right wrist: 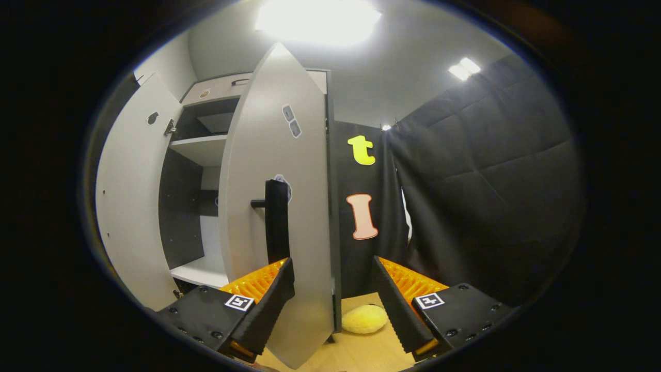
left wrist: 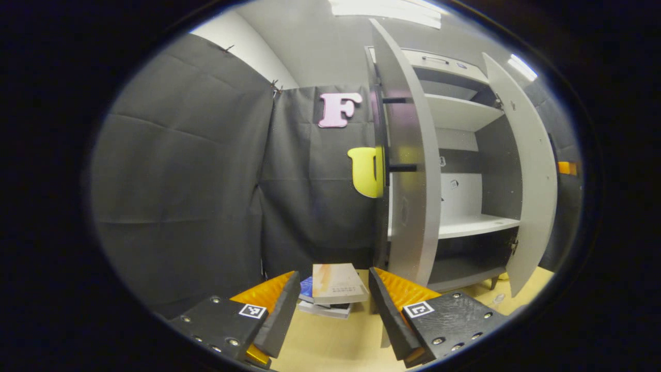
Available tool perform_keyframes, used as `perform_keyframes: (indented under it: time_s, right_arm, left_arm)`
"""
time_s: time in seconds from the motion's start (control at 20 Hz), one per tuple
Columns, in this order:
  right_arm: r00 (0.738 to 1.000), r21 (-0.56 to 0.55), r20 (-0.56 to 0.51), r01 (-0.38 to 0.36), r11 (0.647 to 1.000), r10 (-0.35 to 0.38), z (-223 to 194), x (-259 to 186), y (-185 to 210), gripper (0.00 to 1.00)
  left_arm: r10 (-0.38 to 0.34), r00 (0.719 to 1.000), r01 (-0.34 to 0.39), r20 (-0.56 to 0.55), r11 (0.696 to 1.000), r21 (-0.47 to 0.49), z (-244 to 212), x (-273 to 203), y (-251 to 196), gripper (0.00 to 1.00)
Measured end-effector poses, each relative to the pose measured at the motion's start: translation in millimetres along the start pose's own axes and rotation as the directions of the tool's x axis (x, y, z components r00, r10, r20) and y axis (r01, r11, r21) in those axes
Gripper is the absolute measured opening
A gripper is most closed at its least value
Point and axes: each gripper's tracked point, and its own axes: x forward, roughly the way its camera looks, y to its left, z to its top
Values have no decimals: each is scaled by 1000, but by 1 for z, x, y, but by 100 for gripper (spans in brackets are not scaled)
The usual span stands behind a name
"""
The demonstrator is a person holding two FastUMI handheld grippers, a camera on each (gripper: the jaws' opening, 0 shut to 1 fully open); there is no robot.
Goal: Grasp the bottle in the cabinet with the left hand and place it on the coaster, then close the right door with the right hand and the left door with the left hand.
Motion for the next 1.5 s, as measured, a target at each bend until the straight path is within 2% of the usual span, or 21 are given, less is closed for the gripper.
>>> perform_keyframes:
  time_s: [0.35, 0.55, 0.75, 0.8, 0.85, 0.9, 0.95, 1.1, 1.15, 1.5]
  right_arm:
    - [995, 10, -59, -83, 996, 83, -16, 23, 55, 98]
    - [995, -13, -53, -86, 996, 85, -17, 28, 64, 97]
    - [991, 7, -76, -114, 993, 115, -20, 23, 70, 98]
    - [990, 4, -77, -117, 993, 117, -21, 20, 71, 98]
    - [990, -8, -79, -115, 993, 114, -23, 17, 70, 98]
    - [991, -22, -78, -112, 993, 110, -24, 13, 69, 98]
    - [991, -33, -77, -113, 993, 110, -26, 9, 69, 98]
    - [989, -41, -89, -125, 991, 121, -36, -5, 66, 97]
    - [988, -45, -97, -125, 991, 120, -40, -9, 63, 98]
    - [984, -69, -153, -101, 992, 90, -67, -35, 23, 98]
  left_arm:
    - [52, 999, -52, -2, 999, 3, 3, -11, 33, 87]
    - [70, 998, -70, -6, 998, 5, 6, -15, 48, 87]
    - [54, 998, -54, -14, 999, 10, 14, -7, 50, 87]
    - [49, 999, -49, -12, 999, 9, 19, -4, 51, 87]
    - [37, 999, -37, -10, 999, 4, 27, 1, 49, 81]
    - [24, 1000, -24, -5, 1000, -4, 35, 6, 46, 87]
    - [9, 1000, -9, 3, 1000, -10, 44, 11, 43, 81]
    - [-19, 999, 20, 34, 1000, -13, 72, 24, 35, 80]
    - [-29, 999, 30, 42, 999, -12, 80, 30, 32, 87]
    - [-44, 997, 46, 62, 999, -20, 118, 50, 15, 87]
